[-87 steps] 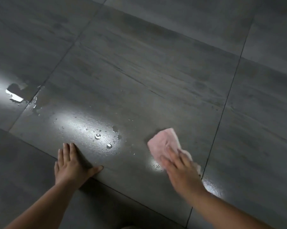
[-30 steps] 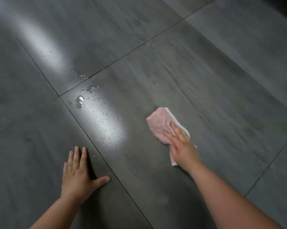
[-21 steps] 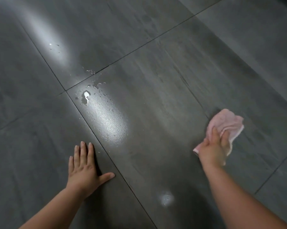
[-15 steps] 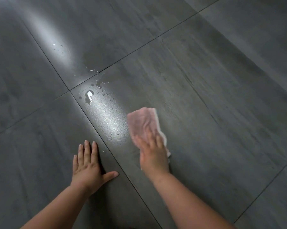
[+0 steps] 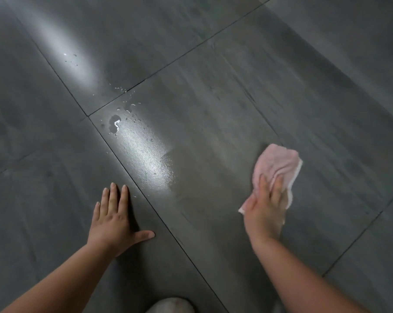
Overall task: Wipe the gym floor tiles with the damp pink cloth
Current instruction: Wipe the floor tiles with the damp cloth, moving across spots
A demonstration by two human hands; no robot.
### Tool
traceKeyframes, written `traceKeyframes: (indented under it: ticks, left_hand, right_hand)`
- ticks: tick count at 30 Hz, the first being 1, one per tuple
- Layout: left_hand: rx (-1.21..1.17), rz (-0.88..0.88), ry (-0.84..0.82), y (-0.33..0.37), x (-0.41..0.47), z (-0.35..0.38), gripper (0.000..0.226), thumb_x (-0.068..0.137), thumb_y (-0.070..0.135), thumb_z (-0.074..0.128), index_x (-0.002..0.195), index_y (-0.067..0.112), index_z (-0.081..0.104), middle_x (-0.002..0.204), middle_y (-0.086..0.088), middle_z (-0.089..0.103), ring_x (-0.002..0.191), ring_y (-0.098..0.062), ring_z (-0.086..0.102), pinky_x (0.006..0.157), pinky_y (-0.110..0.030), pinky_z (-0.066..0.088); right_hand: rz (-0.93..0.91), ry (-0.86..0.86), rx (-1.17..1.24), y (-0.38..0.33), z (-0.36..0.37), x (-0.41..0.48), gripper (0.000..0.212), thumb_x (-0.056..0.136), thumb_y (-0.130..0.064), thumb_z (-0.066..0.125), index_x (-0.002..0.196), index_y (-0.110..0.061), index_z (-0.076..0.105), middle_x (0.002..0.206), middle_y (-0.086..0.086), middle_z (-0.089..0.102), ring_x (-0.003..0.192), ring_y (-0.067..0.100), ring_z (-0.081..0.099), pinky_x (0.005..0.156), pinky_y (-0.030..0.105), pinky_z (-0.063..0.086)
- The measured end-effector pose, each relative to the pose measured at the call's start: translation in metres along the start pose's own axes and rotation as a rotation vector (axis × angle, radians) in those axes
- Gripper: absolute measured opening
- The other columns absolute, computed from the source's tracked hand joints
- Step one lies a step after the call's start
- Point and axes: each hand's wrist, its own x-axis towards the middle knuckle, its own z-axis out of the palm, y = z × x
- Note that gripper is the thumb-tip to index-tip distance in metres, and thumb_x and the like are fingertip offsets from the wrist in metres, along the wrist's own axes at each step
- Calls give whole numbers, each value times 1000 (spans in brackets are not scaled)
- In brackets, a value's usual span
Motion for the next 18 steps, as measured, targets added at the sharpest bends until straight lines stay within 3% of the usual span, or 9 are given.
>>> traceKeyframes:
  ticks: [2,4,5,7,9,11,14,16,18]
  left_hand:
    - [68,131,77,-2,-3,9,118,60,86,31,143,8,5,153,-14,0,142,-21,-8,115,-29,-7]
    - [91,207,34,2,-7,19,113,64,87,10,137,3,28,145,-19,29,135,-21,12,111,-20,-10]
    - [38,211,25,7,-11,25,117,60,89,6,137,4,29,145,-16,28,135,-19,11,111,-18,-13]
    - [-86,167,-3,19,-17,29,137,39,97,-2,143,9,15,147,-1,1,139,-10,-6,113,-22,-13]
    - [-83,125,3,23,-18,31,148,22,97,-9,143,13,2,140,9,-17,133,-5,-16,115,-30,-8]
    - [-11,116,-9,23,-18,29,151,16,96,-13,143,14,-4,138,10,-22,130,-4,-20,116,-33,-7]
    - [37,101,-27,27,-17,28,155,11,94,-17,143,12,-8,149,2,-19,128,-5,-22,117,-35,-6]
    - [53,101,-31,28,-17,29,156,10,93,-19,142,11,-10,151,-1,-18,127,-6,-24,117,-36,-7]
    - [58,99,-19,28,-16,29,156,11,94,-18,143,11,-8,153,-3,-16,127,-6,-23,117,-36,-6]
  right_hand:
    - [-308,-61,-104,-19,18,-30,50,72,-22,37,120,-16,51,132,22,50,111,48,48,80,54,52]
    - [-619,-97,-128,-19,28,-55,51,66,-28,45,117,-25,44,132,8,43,113,36,41,82,45,53]
    - [-785,-119,-122,-14,27,-59,53,64,-31,48,117,-27,42,133,4,38,115,31,39,88,40,52]
    - [-1061,-148,-154,8,23,-46,52,65,-33,43,116,-27,41,132,1,35,117,27,39,98,36,42]
    - [-1151,-145,-172,41,13,-22,50,67,-28,42,117,-22,43,133,5,35,120,30,41,99,39,40]
    - [-999,-61,-165,87,-6,4,55,70,-25,44,125,-21,38,135,8,35,121,33,44,99,39,42]
    - [-541,73,-108,143,-40,8,55,77,-24,39,131,-22,31,137,21,37,117,39,42,101,42,36]
    - [-292,166,-104,152,-44,0,50,78,-24,36,127,-10,36,132,35,43,112,48,45,92,55,44]
    - [-193,220,-145,140,-32,-13,48,78,-19,34,122,-3,38,127,41,45,114,52,42,94,55,41]
